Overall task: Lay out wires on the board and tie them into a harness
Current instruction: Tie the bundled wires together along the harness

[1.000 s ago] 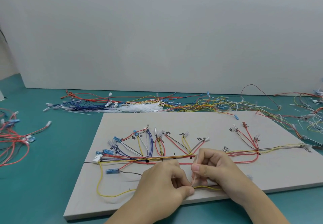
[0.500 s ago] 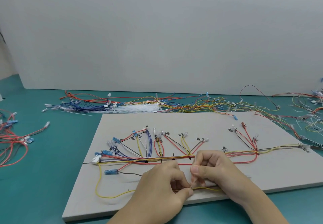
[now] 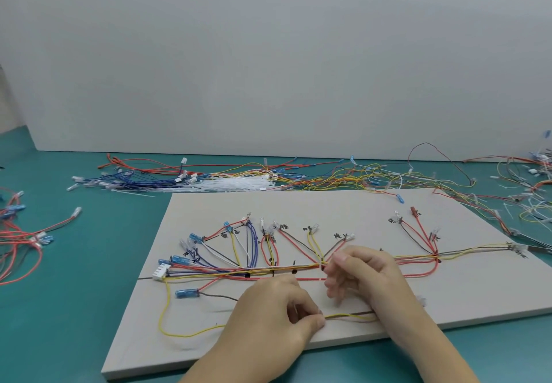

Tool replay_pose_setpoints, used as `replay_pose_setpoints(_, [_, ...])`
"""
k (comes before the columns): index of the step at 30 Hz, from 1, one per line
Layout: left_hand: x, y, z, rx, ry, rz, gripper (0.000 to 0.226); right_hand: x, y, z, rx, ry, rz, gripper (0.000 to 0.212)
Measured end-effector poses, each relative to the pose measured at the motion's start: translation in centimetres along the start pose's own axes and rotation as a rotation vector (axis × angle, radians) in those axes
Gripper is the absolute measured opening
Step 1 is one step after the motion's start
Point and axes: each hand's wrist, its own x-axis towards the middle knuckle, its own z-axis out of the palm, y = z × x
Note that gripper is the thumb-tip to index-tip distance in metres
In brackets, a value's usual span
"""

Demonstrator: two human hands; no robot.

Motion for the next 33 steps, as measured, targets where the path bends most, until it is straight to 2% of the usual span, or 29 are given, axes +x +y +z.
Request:
replay_pose_setpoints(5, [0.1, -0.3, -0.4, -0.056, -0.024, -0.028, 0.008, 0.2, -0.5, -0.9, 0.176, 0.081, 0.061, 0.024])
replay_pose_setpoints(9, [-0.2, -0.4, -1.1, 0.006, -0.027, 0.001, 0.008, -0.1, 0.0, -0.6, 0.081, 0.095, 0.059, 0.025])
replay_pose_setpoints(12, [-0.4, -0.1, -1.9, 0.025, 0.047, 0.027, 0.01, 0.0, 0.5, -0.4, -0.002, 0.148, -0.014, 0.03])
replay_pose_setpoints(15, [0.0, -0.3, -3.7, 0.029, 0.159, 0.024, 0.021, 0.2, 0.6, -0.5, -0.024, 0.193, -0.051, 0.034])
replay_pose_setpoints(18, [1.7, -1.6, -6.9, 0.146, 0.183, -0.05, 0.019, 0.2, 0.5, -0.9, 0.01, 0.249, -0.062, 0.035])
replay_pose_setpoints(21, [4.2, -4.9, -10.2, 0.307, 0.289, -0.127, 0.014, 0.3, 0.6, -1.1, 0.041, 0.285, -0.048, 0.036])
replay_pose_setpoints(24, [7.0, -9.7, -12.8, 0.456, 0.38, -0.256, 0.024, 0.3, 0.9, -0.9, 0.01, 0.286, -0.028, 0.035])
replay_pose_setpoints(28, [8.7, -16.0, -15.4, 0.519, 0.439, -0.39, 0.039, 0.4, 1.1, -0.5, -0.044, 0.262, -0.024, 0.034])
replay_pose_setpoints(33, [8.6, -20.0, -16.5, 0.623, 0.376, -0.533, 0.04, 0.3, 1.2, -0.5, -0.078, 0.246, -0.028, 0.032])
